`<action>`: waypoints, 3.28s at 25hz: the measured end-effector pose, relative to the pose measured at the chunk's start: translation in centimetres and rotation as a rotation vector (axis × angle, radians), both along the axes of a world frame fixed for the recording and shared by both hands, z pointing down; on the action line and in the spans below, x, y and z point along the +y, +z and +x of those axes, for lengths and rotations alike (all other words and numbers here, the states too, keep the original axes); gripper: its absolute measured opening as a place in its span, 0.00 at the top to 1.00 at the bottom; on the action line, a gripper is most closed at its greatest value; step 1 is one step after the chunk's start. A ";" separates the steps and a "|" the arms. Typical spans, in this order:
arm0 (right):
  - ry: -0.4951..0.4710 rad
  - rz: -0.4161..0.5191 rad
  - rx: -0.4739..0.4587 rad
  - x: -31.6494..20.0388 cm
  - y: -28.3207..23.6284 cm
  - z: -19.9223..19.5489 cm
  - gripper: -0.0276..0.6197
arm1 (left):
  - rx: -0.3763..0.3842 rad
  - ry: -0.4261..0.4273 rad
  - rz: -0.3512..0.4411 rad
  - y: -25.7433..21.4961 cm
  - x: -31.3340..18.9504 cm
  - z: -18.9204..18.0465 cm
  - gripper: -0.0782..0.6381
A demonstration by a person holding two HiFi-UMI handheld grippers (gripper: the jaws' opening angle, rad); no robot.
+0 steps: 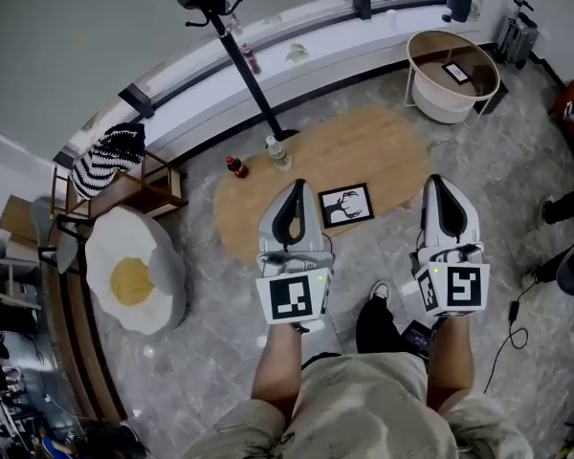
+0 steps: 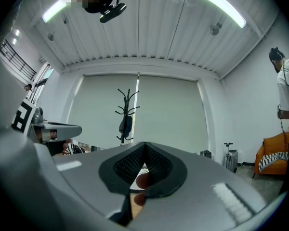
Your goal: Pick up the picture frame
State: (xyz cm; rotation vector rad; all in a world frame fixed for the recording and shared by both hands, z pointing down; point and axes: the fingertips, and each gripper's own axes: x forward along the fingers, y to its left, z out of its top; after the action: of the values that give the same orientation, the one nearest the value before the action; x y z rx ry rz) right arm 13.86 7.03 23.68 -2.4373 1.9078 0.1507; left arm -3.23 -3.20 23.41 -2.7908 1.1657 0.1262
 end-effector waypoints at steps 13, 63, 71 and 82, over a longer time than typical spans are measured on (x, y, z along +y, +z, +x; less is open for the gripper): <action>0.003 -0.001 -0.005 -4.0 -0.4 10.8 0.96 | -0.032 0.012 0.039 -1.2 -4.8 10.7 0.88; -0.089 -0.097 -0.064 -23.8 5.4 12.3 0.96 | -0.064 -0.102 -0.065 5.2 -22.7 11.3 0.88; -0.107 -0.190 -0.107 -25.7 10.2 11.7 0.96 | -0.098 -0.110 -0.160 10.3 -23.9 10.9 0.88; -0.172 -0.303 -0.280 -27.4 18.2 9.4 0.96 | -0.155 -0.128 -0.272 17.5 -25.0 9.7 0.88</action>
State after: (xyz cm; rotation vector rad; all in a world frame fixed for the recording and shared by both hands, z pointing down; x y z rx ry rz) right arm 23.31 -20.37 41.83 -2.2858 2.1201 -0.4929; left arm 6.50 -28.18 40.94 -2.8742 1.4112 -0.2752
